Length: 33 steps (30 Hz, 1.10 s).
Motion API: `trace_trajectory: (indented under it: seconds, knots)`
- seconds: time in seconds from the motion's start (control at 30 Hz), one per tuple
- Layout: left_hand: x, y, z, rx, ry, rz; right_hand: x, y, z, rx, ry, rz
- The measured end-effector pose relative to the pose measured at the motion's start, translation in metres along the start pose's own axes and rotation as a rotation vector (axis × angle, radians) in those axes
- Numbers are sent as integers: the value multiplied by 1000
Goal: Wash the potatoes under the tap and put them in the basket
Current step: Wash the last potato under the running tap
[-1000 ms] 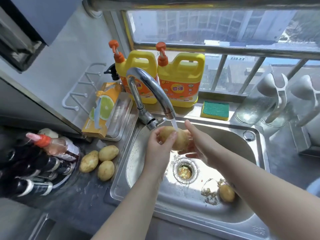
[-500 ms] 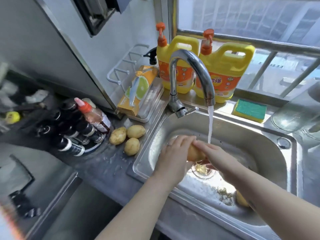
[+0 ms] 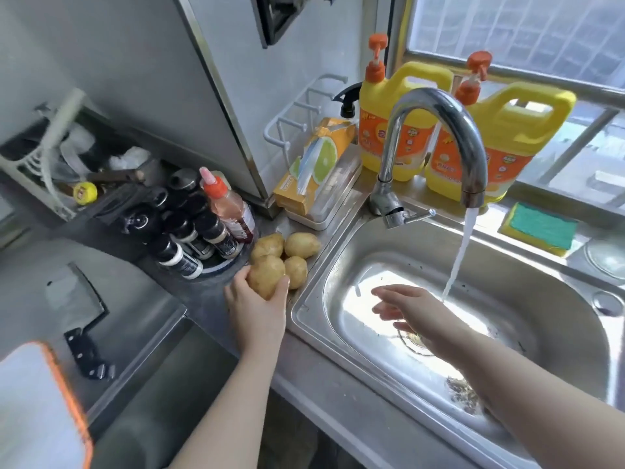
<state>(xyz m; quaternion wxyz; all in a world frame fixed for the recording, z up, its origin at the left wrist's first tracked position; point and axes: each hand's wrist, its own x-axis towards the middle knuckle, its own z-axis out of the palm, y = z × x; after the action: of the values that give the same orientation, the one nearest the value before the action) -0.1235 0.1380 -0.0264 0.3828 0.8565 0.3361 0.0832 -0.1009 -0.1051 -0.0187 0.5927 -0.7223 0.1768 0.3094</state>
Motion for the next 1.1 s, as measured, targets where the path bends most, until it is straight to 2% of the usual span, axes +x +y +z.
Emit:
trace_trajectory:
  seconds: [0.2,0.43,0.5,0.57,0.6,0.67,0.73,0.8,0.87,0.93,1.1]
  knots:
    - [20,-21,2,123,-49,-161,6,5,8,-20,-42,37]
    - [21,-22,4,224,-126,-128,12,13,3,-24,-27,55]
    - [11,-16,1,267,-29,-11,12,15,2,-39,-29,59]
    - [-6,-6,3,222,70,214,11,22,-3,-73,-30,72]
    - [-16,0,7,162,66,337,12,28,-8,-100,-29,71]
    - [-39,14,19,23,-97,514,13,42,-21,-197,-11,64]
    - [-62,27,35,-20,-412,576,16,65,-40,-489,27,46]
    - [-81,34,54,64,-747,576,19,96,-59,-869,10,94]
    - [-96,35,69,210,-970,588,23,134,-75,-1119,-57,175]
    - [-106,35,75,259,-1057,579,22,161,-84,-1290,-93,212]
    - [-110,36,80,239,-1066,517,23,192,-98,-1480,-66,271]
